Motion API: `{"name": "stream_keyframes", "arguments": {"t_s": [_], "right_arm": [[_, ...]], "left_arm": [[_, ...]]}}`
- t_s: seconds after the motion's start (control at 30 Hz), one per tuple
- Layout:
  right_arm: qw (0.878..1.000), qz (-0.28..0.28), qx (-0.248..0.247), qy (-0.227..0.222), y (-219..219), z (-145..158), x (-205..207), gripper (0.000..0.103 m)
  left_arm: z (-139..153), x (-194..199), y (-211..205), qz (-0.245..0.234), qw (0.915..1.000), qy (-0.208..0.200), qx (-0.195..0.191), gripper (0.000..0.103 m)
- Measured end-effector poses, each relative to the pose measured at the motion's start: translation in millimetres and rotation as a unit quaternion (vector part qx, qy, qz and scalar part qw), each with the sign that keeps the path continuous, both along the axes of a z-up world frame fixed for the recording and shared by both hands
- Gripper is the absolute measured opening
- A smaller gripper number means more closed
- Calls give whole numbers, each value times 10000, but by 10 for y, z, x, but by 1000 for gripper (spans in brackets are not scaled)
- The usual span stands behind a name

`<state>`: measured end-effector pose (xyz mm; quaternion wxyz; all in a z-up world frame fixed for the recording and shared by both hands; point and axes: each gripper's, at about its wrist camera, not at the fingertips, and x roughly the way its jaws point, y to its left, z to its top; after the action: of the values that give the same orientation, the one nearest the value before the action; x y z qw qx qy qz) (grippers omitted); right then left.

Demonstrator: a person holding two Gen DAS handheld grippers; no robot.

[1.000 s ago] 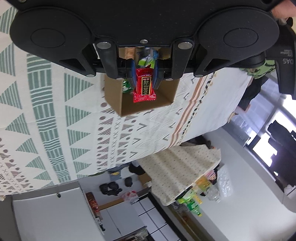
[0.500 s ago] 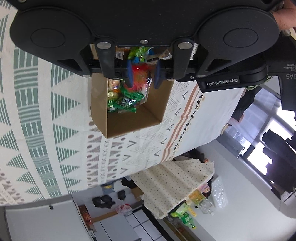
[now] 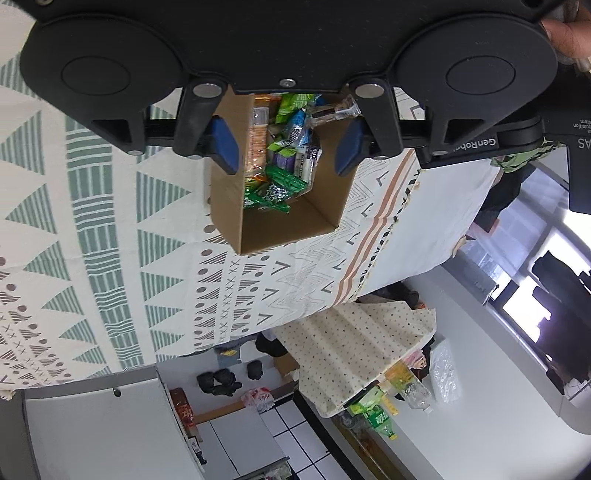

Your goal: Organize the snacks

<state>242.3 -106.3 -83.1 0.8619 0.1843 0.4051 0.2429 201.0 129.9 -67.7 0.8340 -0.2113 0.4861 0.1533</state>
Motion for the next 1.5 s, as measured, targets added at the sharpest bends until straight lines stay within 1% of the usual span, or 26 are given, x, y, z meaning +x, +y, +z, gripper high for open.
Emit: {"name": "stream_keyframes", "arguments": {"t_s": [0.03, 0.1, 0.2, 0.23, 0.27, 0.37, 0.43, 0.63, 0.83, 0.93, 1.13, 1.37, 1.5], "right_arm": [[10000, -52, -29, -25, -28, 15, -18, 70], [9998, -142, -60, -100, -98, 42, -60, 83], [9996, -192, -90, -158, -191, 87, -126, 91], [9996, -222, -109, -166, -223, 105, -152, 93], [9994, -261, -140, -167, -243, 116, -166, 96], [9987, -379, -257, -239, -316, 174, -246, 101], [9983, -416, -234, -335, -370, 221, -310, 103], [9961, -515, -405, -598, -498, 366, -518, 103], [9937, -612, -543, -761, -634, 444, -730, 103], [9923, -608, -699, -828, -666, 486, -825, 103], [9858, -671, -1106, -1075, -700, 600, -1037, 103], [9849, -632, -1057, -1214, -742, 736, -1262, 103], [9866, -596, -894, -1227, -769, 812, -1400, 103]], "left_arm": [[14, -18, -17, -44, 10000, -10, 14, 93], [43, -58, -48, -134, 9999, -40, 33, 96], [98, -120, -117, -335, 9993, -123, 97, 99], [116, -143, -145, -413, 9989, -141, 142, 102], [137, -171, -173, -482, 9985, -172, 195, 103], [202, -259, -249, -676, 9969, -278, 289, 103], [241, -322, -301, -802, 9955, -335, 371, 103], [340, -502, -431, -1159, 9910, -463, 490, 103], [481, -686, -495, -1355, 9863, -671, 652, 103], [549, -780, -534, -1425, 9841, -744, 749, 103], [681, -973, -584, -1528, 9813, -873, 776, 103], [803, -1199, -666, -1676, 9754, -1047, 974, 103], [877, -1328, -706, -1757, 9713, -1135, 1133, 103]]}}
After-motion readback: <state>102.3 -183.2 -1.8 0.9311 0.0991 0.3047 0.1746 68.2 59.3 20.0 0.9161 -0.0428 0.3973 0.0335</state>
